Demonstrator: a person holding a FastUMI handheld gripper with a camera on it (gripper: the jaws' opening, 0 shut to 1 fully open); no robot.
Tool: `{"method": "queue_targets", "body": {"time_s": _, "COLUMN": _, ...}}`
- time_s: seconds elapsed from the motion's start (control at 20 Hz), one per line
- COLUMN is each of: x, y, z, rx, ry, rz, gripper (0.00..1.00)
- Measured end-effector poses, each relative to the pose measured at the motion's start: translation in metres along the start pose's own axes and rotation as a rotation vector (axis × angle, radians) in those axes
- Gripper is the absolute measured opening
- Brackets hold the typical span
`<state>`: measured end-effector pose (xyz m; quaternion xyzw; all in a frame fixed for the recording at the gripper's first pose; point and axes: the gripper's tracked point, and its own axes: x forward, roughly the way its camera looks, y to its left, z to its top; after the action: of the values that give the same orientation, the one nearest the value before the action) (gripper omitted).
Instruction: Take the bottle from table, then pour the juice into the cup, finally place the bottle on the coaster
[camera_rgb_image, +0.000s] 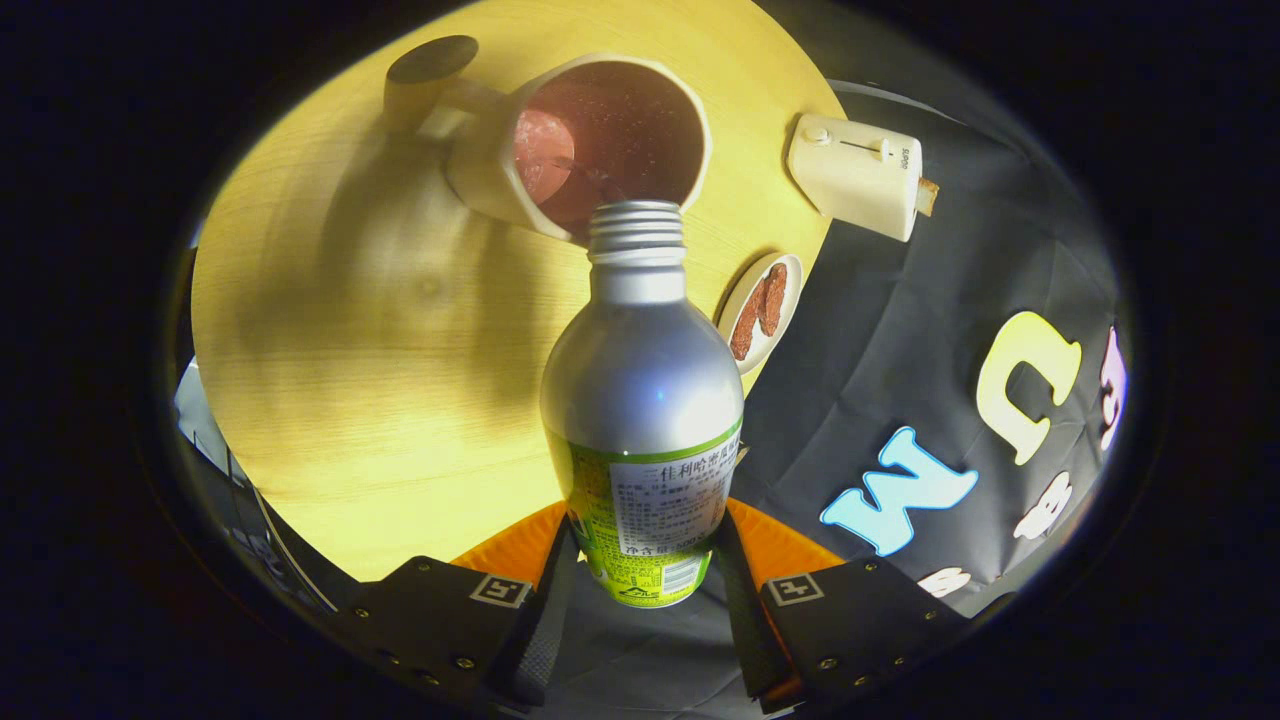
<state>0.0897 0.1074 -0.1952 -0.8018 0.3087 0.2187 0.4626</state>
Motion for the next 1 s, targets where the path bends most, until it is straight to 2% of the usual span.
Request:
{"method": "queue_targets", "body": {"time_s": 0.6, "x": -0.002, "y": -0.005, "z": -0.005, "rx": -0.071, "ry": 0.034, "rz": 0.023, "gripper": 0.70}}
{"method": "queue_targets", "body": {"time_s": 1.0, "x": -0.003, "y": -0.021, "z": 0.004, "rx": -0.133, "ry": 0.034, "rz": -0.018, "gripper": 0.70}}
